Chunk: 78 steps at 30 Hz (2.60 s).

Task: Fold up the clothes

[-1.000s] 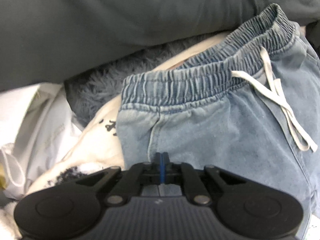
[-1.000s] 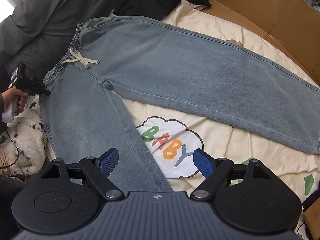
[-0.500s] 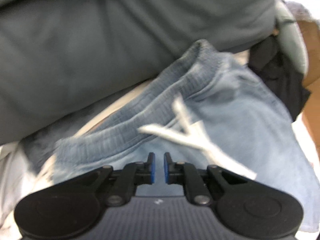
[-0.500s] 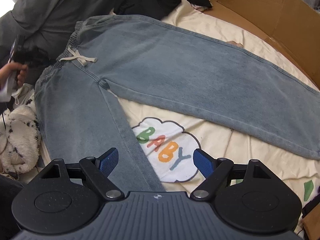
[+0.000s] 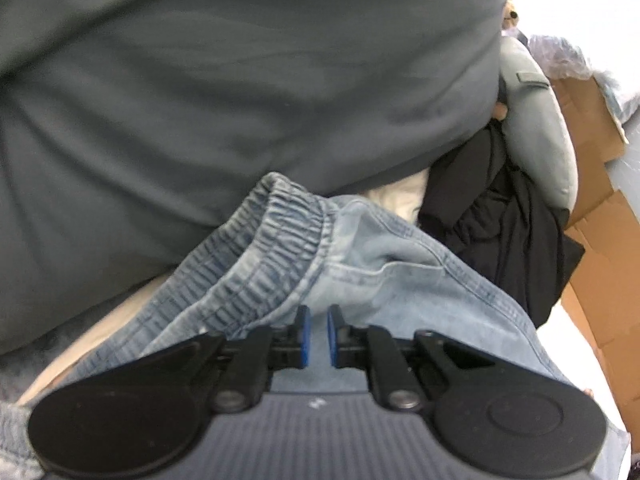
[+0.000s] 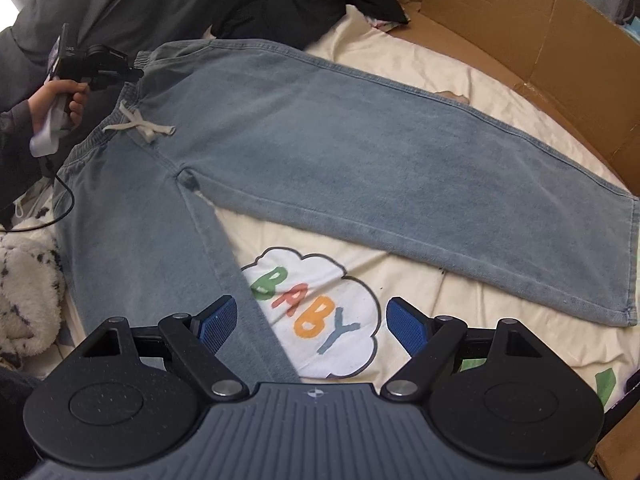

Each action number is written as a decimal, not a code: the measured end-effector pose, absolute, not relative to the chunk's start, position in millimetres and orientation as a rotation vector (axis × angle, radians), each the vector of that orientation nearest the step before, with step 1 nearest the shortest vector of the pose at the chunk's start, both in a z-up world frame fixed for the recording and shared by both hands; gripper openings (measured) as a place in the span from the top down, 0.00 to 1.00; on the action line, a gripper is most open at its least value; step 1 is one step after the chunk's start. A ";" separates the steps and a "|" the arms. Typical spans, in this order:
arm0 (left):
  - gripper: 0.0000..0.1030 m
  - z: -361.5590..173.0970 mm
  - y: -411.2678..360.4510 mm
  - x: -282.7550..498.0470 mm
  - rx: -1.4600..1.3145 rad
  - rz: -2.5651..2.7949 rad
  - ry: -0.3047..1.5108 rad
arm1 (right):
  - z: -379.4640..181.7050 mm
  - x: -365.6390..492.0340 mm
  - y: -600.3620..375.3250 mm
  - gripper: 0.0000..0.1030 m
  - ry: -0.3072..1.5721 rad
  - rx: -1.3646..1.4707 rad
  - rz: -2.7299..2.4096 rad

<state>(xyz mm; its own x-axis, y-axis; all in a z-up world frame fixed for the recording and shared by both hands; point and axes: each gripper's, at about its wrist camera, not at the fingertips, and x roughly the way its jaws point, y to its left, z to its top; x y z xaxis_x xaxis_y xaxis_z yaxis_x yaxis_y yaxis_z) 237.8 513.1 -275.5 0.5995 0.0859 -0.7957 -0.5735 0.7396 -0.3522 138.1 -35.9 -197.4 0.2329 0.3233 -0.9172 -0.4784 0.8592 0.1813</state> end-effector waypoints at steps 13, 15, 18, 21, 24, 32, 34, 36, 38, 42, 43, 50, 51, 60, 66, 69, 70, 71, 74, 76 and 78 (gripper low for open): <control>0.97 -317.5 529.5 287.0 -0.647 0.479 0.863 | -198.6 138.3 -29.6 0.16 1.217 -0.180 0.568; 0.97 -325.5 536.5 292.7 -0.660 0.499 0.869 | -198.3 137.6 -29.1 0.16 1.215 -0.184 0.570; 0.97 -340.2 553.3 301.4 -0.714 0.493 0.885 | -199.1 136.7 -29.5 0.16 1.216 -0.186 0.569; 0.97 -343.3 559.1 305.5 -0.756 0.496 0.904 | -199.7 135.9 -28.7 0.16 1.219 -0.194 0.573; 0.98 -329.7 549.8 302.5 -0.732 0.494 0.915 | -198.5 134.4 -27.8 0.16 1.216 -0.197 0.581; 0.96 -294.5 541.1 274.5 -0.693 0.479 0.903 | -198.4 134.0 -27.9 0.16 1.214 -0.201 0.592; 0.96 -298.1 546.6 274.8 -0.686 0.491 0.913 | -198.5 134.2 -27.9 0.16 1.214 -0.201 0.589; 0.96 -305.4 552.4 279.4 -0.686 0.510 0.925 | -198.7 134.0 -27.7 0.16 1.213 -0.202 0.587; 0.97 -313.2 557.5 285.3 -0.680 0.532 0.931 | -198.2 134.4 -27.2 0.16 1.211 -0.205 0.586; 0.97 -328.0 565.7 293.9 -0.655 0.551 0.945 | -199.3 135.0 -27.1 0.16 1.217 -0.206 0.581; 0.97 -330.5 566.6 295.5 -0.648 0.553 0.946 | -199.8 135.2 -27.3 0.16 1.220 -0.206 0.580; 0.97 -333.8 573.2 297.3 -0.672 0.535 0.956 | -199.0 135.4 -31.0 0.16 1.228 -0.205 0.573; 0.97 -330.2 574.9 294.5 -0.698 0.527 0.959 | -197.9 135.3 -32.4 0.16 1.226 -0.203 0.571; 0.92 -287.5 558.9 254.7 -0.646 0.439 0.957 | -198.4 134.7 -36.1 0.16 1.233 -0.195 0.574; 0.92 -303.6 552.1 233.2 -0.669 0.396 1.038 | -198.6 134.6 -35.4 0.16 1.235 -0.197 0.573; 0.97 -314.7 551.6 224.1 -0.654 0.404 1.067 | -200.0 134.2 -34.7 0.16 1.240 -0.201 0.571; 0.97 -318.0 551.1 225.8 -0.646 0.407 1.071 | -200.3 134.2 -34.2 0.16 1.241 -0.202 0.571; 0.97 -322.4 551.8 227.3 -0.640 0.408 1.076 | -200.4 134.1 -33.5 0.16 1.242 -0.205 0.571; 0.97 -333.2 554.1 232.6 -0.583 0.427 1.090 | -200.0 133.5 -31.9 0.16 1.239 -0.212 0.574; 0.97 -337.8 554.3 235.1 -0.543 0.443 1.091 | -200.1 133.7 -31.2 0.16 1.239 -0.213 0.575; 0.97 -342.8 554.7 237.1 -0.514 0.455 1.091 | -200.1 134.0 -31.3 0.16 1.240 -0.213 0.576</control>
